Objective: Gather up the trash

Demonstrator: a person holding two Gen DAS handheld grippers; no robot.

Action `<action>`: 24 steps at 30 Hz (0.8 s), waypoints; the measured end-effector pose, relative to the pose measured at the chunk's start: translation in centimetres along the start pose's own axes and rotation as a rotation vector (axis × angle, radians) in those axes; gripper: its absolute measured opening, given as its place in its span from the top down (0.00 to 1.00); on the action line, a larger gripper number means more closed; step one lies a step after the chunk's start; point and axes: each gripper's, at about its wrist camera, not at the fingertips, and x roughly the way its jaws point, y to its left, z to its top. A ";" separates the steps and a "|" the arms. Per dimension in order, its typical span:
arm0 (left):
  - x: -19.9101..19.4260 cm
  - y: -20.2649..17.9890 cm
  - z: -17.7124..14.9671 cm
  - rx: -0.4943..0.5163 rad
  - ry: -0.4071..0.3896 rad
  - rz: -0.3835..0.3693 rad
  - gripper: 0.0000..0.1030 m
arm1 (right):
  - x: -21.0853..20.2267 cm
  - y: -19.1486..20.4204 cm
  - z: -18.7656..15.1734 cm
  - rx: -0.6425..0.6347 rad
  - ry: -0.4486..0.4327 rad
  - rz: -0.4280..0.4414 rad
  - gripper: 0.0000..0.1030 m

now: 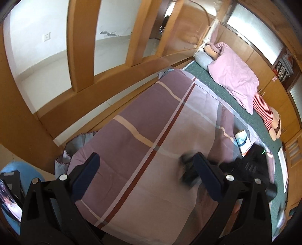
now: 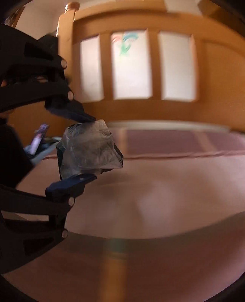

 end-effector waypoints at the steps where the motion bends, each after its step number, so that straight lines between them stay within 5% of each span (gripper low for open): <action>1: 0.1 0.2 0.0 -0.010 0.007 0.000 0.04 | 0.1 -0.1 -0.2 -0.009 0.003 -0.066 0.41; 4: 0.7 0.4 0.0 -0.029 0.040 -0.007 0.04 | -2.6 0.7 0.6 -0.099 -0.141 -0.253 0.25; 10: 1.2 0.7 -0.4 -0.062 0.087 -0.045 0.04 | -12.7 1.2 1.9 -0.112 -0.664 -0.505 0.22; 13: 1.0 0.6 -0.6 -0.060 0.086 -0.062 0.04 | -16.6 -0.9 4.4 -0.020 -0.873 -0.575 0.22; 16: 1.1 0.3 -0.9 -0.042 0.091 -0.059 0.04 | -18.4 -4.9 6.6 0.103 -0.962 -0.470 0.26; 20: 1.7 -0.4 -1.5 -0.015 0.121 -0.060 0.04 | -18.7 -7.6 8.9 0.134 -0.953 -0.413 0.37; 23: 2.0 -0.7 -1.7 -0.011 0.137 -0.071 0.04 | -17.8 -7.8 10.2 0.113 -0.917 -0.394 0.47; 24: 2.0 -0.8 -1.8 -0.012 0.137 -0.074 0.04 | -17.6 -7.9 10.4 0.110 -0.903 -0.391 0.61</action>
